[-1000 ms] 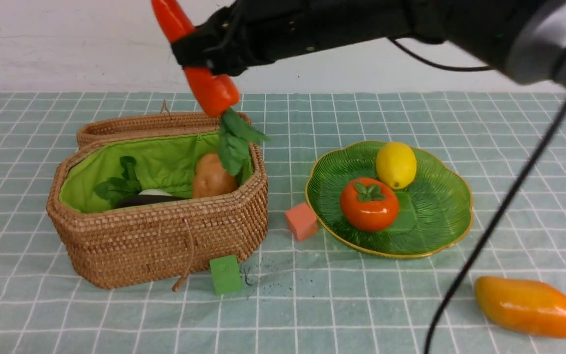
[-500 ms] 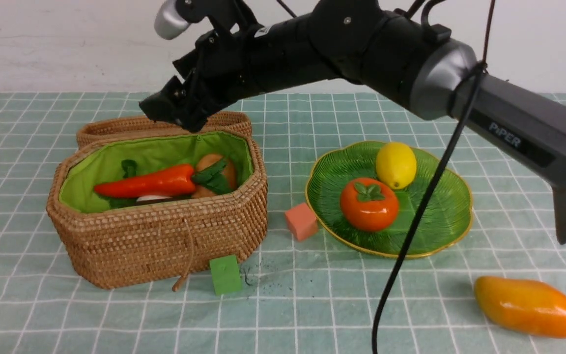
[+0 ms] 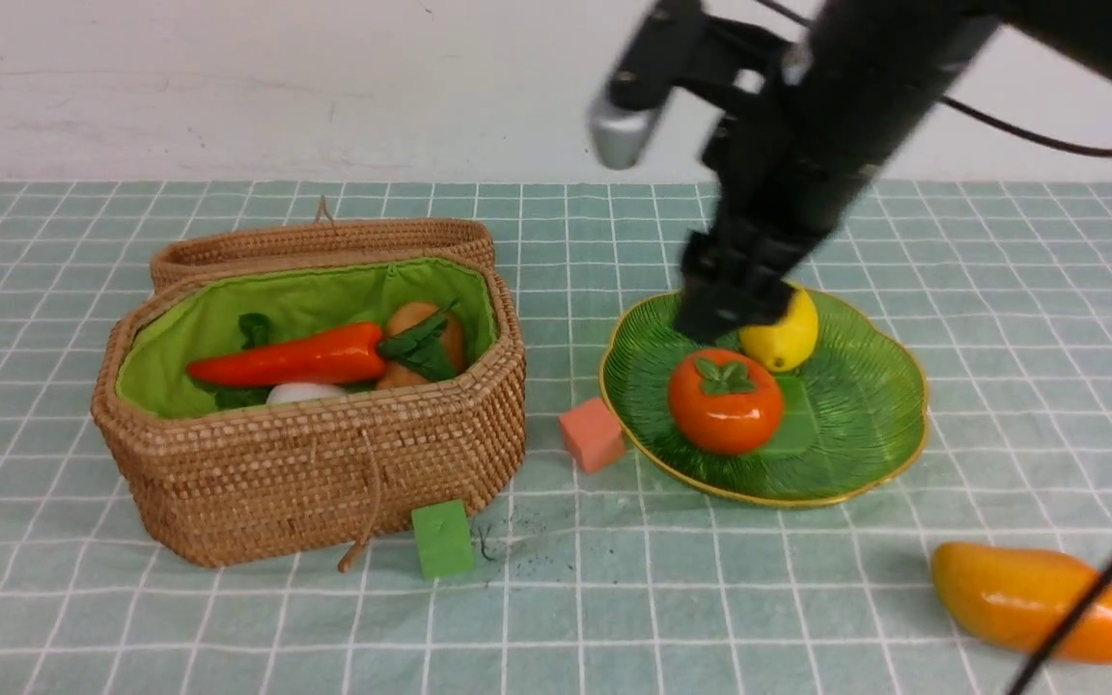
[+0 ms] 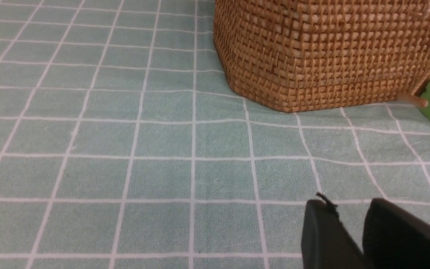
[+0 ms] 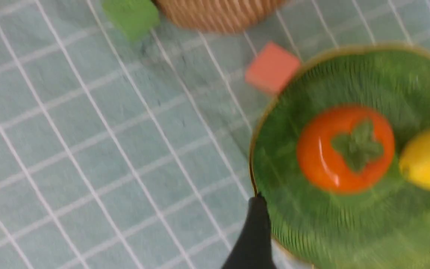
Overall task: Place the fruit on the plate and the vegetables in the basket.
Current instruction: Use the right arm to grab a mango and put it into the right plate
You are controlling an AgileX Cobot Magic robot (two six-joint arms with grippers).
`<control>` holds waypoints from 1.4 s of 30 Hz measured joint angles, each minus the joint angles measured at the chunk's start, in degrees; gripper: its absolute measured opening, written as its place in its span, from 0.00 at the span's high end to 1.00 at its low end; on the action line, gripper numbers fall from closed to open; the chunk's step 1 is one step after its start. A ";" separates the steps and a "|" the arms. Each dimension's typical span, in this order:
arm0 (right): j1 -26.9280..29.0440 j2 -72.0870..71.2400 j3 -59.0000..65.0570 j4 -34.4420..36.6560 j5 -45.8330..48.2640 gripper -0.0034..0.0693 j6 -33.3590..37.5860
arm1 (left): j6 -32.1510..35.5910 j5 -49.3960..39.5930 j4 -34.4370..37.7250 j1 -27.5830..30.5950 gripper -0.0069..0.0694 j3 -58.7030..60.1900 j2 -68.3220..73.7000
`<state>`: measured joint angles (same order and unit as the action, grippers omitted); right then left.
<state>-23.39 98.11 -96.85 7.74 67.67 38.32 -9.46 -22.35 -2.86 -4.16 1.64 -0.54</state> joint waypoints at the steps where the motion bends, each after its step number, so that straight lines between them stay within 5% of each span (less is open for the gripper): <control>1: 2.30 -2.69 5.27 -0.99 -0.27 0.14 -0.11 | 0.00 0.00 0.00 0.00 0.69 0.00 0.00; 7: 10.52 -12.24 25.55 -6.91 -3.13 0.09 6.29 | 0.00 0.00 0.00 0.00 0.68 0.00 0.00; 14: 11.35 -13.76 43.48 -10.65 -19.17 0.06 10.22 | 0.00 0.00 0.00 0.00 0.68 0.00 0.00; 27: 11.35 -3.21 45.99 -22.20 -28.14 0.10 7.30 | 0.00 0.00 0.00 0.00 0.67 0.00 0.00; 30: 11.35 -2.11 45.89 -21.50 -28.10 0.20 7.16 | 0.00 0.00 0.00 0.00 0.67 0.00 0.00; 34: 11.35 -2.11 44.37 -18.56 -25.53 0.20 7.16 | 0.00 0.00 0.00 0.00 0.67 0.00 0.00; 42: 11.35 -1.95 25.72 0.39 -22.66 0.20 6.44 | 0.00 0.00 0.00 0.00 0.65 0.00 0.00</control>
<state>-12.04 96.15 -71.14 8.13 45.01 44.76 -9.46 -22.35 -2.86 -4.16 1.64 -0.54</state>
